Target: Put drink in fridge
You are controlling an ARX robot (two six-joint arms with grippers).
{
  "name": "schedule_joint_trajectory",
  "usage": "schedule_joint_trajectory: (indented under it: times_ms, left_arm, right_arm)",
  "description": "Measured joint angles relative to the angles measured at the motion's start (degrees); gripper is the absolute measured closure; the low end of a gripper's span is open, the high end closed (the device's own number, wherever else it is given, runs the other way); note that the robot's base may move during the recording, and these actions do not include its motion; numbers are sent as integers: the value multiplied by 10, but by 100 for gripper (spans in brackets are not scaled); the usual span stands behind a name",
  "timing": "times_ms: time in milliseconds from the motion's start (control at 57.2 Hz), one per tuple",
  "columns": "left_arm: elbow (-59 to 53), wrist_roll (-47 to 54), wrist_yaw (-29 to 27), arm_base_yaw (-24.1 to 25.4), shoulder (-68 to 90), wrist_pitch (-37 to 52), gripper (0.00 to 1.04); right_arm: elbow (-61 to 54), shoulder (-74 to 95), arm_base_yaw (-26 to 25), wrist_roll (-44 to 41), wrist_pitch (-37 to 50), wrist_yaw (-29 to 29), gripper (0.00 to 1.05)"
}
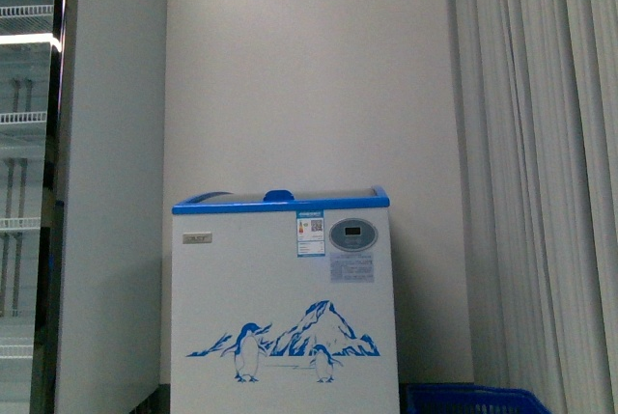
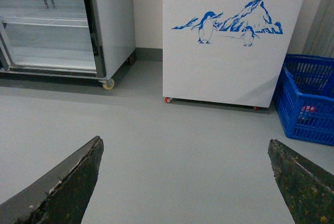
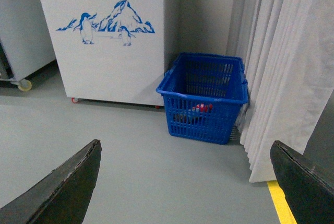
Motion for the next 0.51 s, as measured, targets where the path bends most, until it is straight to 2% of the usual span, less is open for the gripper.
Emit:
schedule_joint_trajectory:
  times_ms: [507]
  left_arm:
    - [0, 0, 0, 0, 0, 0, 8]
  right_arm:
    - [0, 0, 0, 0, 0, 0, 8]
